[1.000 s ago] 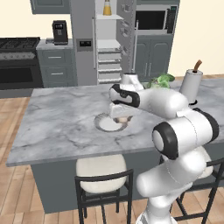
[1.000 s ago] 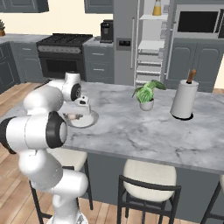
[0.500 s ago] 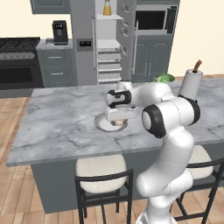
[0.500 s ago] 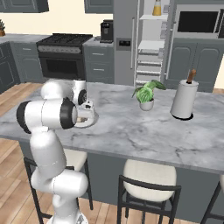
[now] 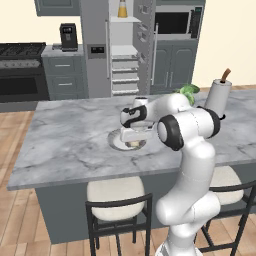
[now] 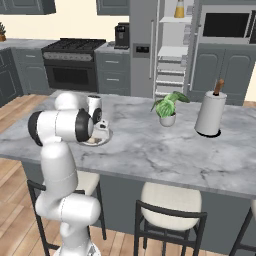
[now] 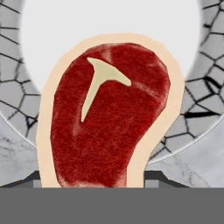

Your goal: Take the steak from the fridge and place it on the digital scale on the counter by the fridge. Wait a few seconds for a reading, then move it to the plate on the dining counter.

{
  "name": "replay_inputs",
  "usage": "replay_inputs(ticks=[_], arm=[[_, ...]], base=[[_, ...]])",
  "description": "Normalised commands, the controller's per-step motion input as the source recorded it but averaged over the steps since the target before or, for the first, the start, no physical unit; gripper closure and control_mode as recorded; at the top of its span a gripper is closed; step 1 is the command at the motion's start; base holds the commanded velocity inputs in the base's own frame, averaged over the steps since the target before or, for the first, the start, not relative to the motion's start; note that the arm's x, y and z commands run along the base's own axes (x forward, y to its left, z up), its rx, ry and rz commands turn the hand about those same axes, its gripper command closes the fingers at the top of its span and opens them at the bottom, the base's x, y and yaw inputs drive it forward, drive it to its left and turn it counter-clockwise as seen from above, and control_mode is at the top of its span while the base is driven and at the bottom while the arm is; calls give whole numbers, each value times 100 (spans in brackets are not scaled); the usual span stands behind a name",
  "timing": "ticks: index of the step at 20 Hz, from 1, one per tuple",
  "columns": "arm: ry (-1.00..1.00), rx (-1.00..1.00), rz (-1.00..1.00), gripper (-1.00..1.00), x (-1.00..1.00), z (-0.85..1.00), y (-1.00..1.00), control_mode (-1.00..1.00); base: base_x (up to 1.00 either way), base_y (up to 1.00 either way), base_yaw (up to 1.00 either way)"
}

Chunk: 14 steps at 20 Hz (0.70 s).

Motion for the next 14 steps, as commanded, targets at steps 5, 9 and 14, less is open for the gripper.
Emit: replay_inputs(ticks=[5, 9, 14], arm=[[6, 0, 0, 100, 17, -1, 15, -100], [3, 0, 0, 100, 34, -4, 24, -100], [4, 0, 0, 100, 22, -2, 24, -100]], base=[[0, 0, 0], [0, 0, 0], [0, 0, 0]])
